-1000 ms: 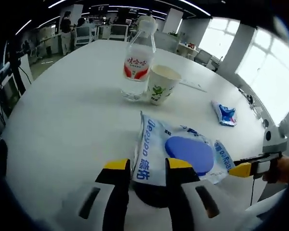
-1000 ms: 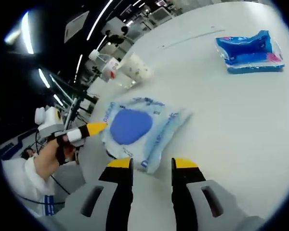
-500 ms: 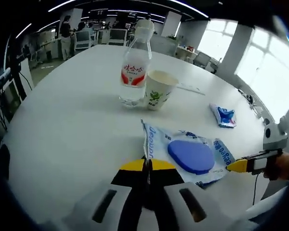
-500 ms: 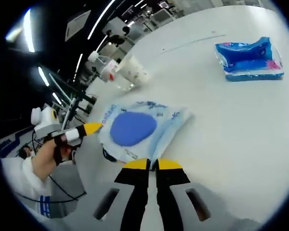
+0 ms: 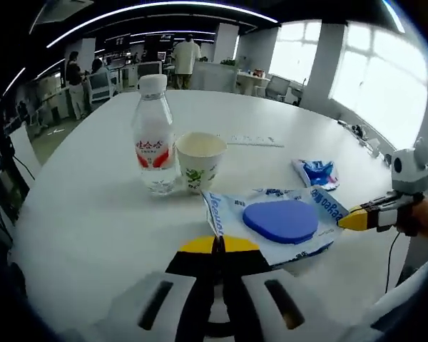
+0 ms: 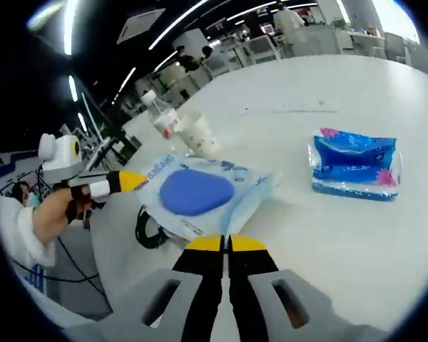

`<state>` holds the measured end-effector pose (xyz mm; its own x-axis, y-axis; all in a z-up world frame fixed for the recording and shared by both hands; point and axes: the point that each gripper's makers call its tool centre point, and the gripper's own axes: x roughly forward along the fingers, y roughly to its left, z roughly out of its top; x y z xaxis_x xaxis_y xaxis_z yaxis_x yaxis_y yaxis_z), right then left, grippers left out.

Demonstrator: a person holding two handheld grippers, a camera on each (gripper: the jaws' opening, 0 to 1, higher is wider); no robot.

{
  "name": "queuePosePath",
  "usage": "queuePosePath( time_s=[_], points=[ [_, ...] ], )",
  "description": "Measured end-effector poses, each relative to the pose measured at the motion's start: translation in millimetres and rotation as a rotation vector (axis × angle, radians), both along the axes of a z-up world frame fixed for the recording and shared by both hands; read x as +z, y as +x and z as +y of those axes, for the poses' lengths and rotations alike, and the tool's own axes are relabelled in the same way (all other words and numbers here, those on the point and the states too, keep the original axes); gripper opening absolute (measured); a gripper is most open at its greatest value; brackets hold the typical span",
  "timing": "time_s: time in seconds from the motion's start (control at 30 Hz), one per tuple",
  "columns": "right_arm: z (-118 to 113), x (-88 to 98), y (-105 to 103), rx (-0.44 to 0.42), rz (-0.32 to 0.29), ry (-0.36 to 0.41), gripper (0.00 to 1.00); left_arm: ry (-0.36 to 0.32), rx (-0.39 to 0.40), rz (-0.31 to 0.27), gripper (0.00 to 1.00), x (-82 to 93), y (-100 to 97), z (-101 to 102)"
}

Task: Arrange the tabletop items into an orderly group along one side of the table until the central work area is clear of visible clutter.

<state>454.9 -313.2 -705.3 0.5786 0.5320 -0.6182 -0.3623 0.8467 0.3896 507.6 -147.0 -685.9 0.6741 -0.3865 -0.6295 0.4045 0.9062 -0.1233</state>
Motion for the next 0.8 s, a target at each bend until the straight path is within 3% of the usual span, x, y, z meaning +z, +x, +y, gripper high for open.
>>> queuePosePath(
  time_s=[0.13, 0.2, 0.5, 0.8],
  points=[
    [-7.7, 13.5, 13.3, 0.035, -0.108, -0.087, 0.0, 0.012, -0.023, -0.039, 0.0, 10.7, 10.3, -8.5],
    [-11.0, 15.4, 16.1, 0.043, -0.133, -0.119, 0.0, 0.036, -0.046, -0.063, 0.0, 14.3, 16.0, -13.8],
    [-35.1, 14.5, 33.3, 0.017, -0.15, -0.186, 0.0, 0.149, -0.173, -0.114, 0.0, 11.6, 27.6, -41.4],
    [-54.6, 19.7, 59.9, 0.0, -0.18, -0.235, 0.0, 0.176, -0.22, -0.154, 0.0, 17.9, 50.9, -60.0]
  ],
)
